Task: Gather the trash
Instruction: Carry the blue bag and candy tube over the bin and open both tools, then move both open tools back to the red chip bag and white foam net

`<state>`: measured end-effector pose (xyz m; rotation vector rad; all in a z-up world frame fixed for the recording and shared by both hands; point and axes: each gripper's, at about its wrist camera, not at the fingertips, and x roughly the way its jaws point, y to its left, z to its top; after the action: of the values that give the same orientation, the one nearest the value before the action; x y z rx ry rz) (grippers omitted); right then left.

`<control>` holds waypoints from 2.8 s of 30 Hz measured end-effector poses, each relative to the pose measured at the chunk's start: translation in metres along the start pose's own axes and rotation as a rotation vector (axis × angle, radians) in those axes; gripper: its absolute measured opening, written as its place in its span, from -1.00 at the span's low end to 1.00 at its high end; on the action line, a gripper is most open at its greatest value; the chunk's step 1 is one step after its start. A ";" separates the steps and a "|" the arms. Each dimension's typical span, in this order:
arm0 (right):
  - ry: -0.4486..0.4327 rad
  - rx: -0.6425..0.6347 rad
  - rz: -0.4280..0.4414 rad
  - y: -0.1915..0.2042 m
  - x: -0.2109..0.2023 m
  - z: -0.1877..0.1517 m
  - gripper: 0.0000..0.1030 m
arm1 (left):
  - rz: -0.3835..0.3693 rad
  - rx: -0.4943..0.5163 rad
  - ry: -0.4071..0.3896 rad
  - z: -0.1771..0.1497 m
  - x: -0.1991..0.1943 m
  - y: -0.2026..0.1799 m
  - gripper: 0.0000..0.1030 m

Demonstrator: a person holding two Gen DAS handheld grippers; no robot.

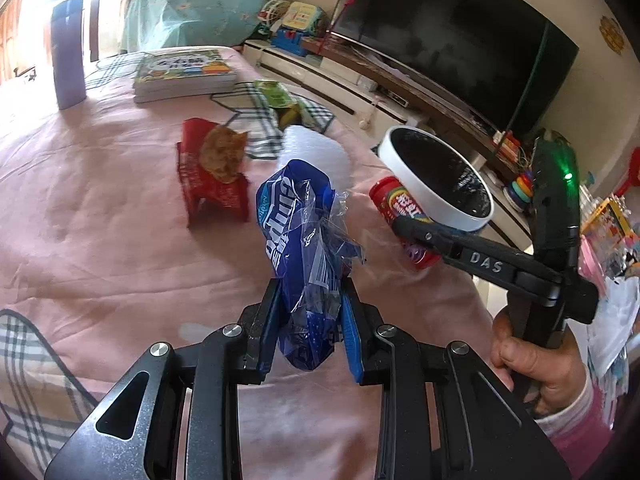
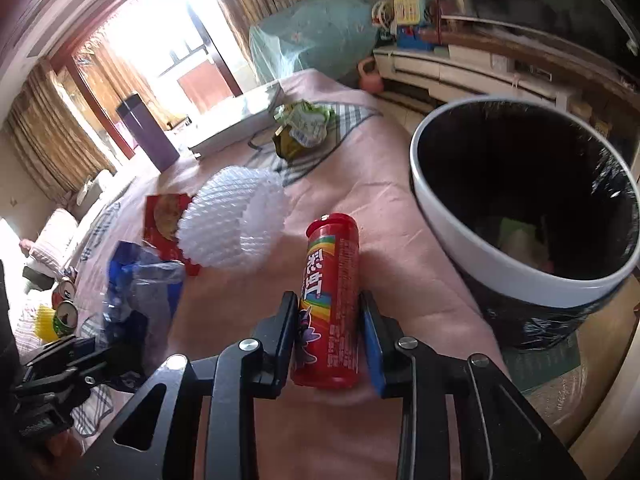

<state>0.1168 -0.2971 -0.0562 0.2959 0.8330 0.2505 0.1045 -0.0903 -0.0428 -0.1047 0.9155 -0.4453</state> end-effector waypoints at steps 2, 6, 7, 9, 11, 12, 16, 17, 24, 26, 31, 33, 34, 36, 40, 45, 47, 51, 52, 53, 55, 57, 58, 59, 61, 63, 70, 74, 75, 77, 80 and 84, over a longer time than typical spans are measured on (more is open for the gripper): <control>-0.023 0.012 0.012 -0.004 -0.012 0.001 -0.40 | -0.012 0.014 0.005 0.001 0.002 -0.008 -0.49; -0.075 0.052 0.030 -0.018 -0.038 0.003 -0.40 | -0.038 0.047 0.011 0.005 0.006 -0.028 -0.49; -0.087 0.062 0.029 -0.022 -0.044 0.004 -0.40 | -0.042 0.057 0.013 0.006 0.007 -0.034 -0.49; -0.110 0.076 0.016 -0.032 -0.057 0.004 -0.40 | -0.053 0.076 0.017 0.010 0.010 -0.046 -0.49; -0.134 0.092 0.004 -0.043 -0.070 0.004 -0.40 | -0.061 0.093 0.019 0.015 0.014 -0.057 -0.49; -0.142 0.102 0.002 -0.049 -0.074 0.005 -0.40 | -0.063 0.108 0.020 0.017 0.017 -0.064 -0.49; -0.177 0.146 -0.007 -0.072 -0.091 0.006 -0.40 | -0.061 0.155 0.028 0.027 0.029 -0.087 -0.49; -0.186 0.158 -0.009 -0.078 -0.094 0.006 -0.40 | -0.059 0.163 0.028 0.029 0.032 -0.092 -0.48; -0.220 0.190 -0.023 -0.105 -0.107 0.013 -0.40 | -0.044 0.217 0.032 0.047 0.052 -0.122 -0.49; -0.224 0.194 -0.023 -0.111 -0.108 0.015 -0.40 | -0.042 0.224 0.031 0.052 0.056 -0.129 -0.49; -0.230 0.199 -0.027 -0.120 -0.107 0.022 -0.40 | -0.037 0.231 0.035 0.065 0.068 -0.140 -0.48; -0.232 0.202 -0.029 -0.124 -0.107 0.025 -0.40 | -0.037 0.233 0.035 0.068 0.071 -0.142 -0.48; -0.231 0.204 -0.027 -0.125 -0.106 0.027 -0.40 | -0.037 0.233 0.036 0.069 0.073 -0.144 -0.48; -0.226 0.211 -0.024 -0.129 -0.104 0.031 -0.40 | -0.037 0.233 0.040 0.073 0.078 -0.145 -0.49; -0.214 0.211 -0.034 -0.135 -0.098 0.037 -0.40 | -0.042 0.228 0.049 0.080 0.087 -0.149 -0.48; -0.194 0.207 -0.044 -0.140 -0.089 0.046 -0.42 | -0.043 0.237 0.057 0.093 0.099 -0.154 -0.48; -0.186 0.200 -0.049 -0.140 -0.085 0.050 -0.43 | -0.045 0.232 0.063 0.097 0.104 -0.154 -0.48; -0.171 0.196 -0.062 -0.145 -0.076 0.057 -0.43 | -0.040 0.228 0.071 0.104 0.114 -0.155 -0.48; -0.168 0.198 -0.064 -0.147 -0.074 0.058 -0.43 | -0.040 0.224 0.073 0.105 0.116 -0.155 -0.48; -0.165 0.201 -0.065 -0.149 -0.072 0.059 -0.43 | -0.041 0.221 0.075 0.107 0.118 -0.155 -0.48; -0.159 0.203 -0.070 -0.151 -0.069 0.061 -0.43 | -0.040 0.220 0.078 0.109 0.122 -0.155 -0.48; -0.153 0.204 -0.074 -0.153 -0.066 0.063 -0.43 | -0.042 0.224 0.084 0.113 0.126 -0.158 -0.47; -0.150 0.205 -0.075 -0.153 -0.064 0.063 -0.43 | -0.043 0.227 0.087 0.113 0.128 -0.159 -0.46; -0.147 0.209 -0.078 -0.155 -0.063 0.064 -0.43 | -0.043 0.230 0.092 0.114 0.130 -0.160 -0.45; -0.143 0.225 -0.080 -0.160 -0.060 0.066 -0.42 | -0.036 0.236 0.101 0.114 0.135 -0.161 -0.26; -0.142 0.240 -0.083 -0.165 -0.058 0.068 -0.35 | -0.027 0.228 0.103 0.115 0.136 -0.160 0.17; -0.184 0.262 -0.048 -0.163 -0.071 0.063 0.05 | -0.037 0.190 0.048 0.101 0.106 -0.145 0.35; -0.212 0.262 -0.017 -0.148 -0.077 0.053 0.71 | -0.037 0.158 0.023 0.079 0.082 -0.126 0.45; -0.220 0.261 -0.015 -0.145 -0.078 0.050 0.84 | -0.034 0.150 0.020 0.075 0.078 -0.122 0.46; -0.232 0.252 -0.014 -0.134 -0.081 0.044 0.87 | -0.043 0.127 0.023 0.064 0.068 -0.111 0.46; -0.229 0.248 -0.001 -0.116 -0.081 0.033 0.95 | -0.045 0.094 0.020 0.047 0.051 -0.090 0.47; -0.227 0.253 0.025 -0.095 -0.080 0.016 0.97 | 0.012 0.059 -0.016 0.028 0.025 -0.056 0.48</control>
<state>0.0873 -0.4142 -0.0246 0.5618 0.6363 0.1310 0.1216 -0.1540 -0.0286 -0.0487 0.8863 -0.4589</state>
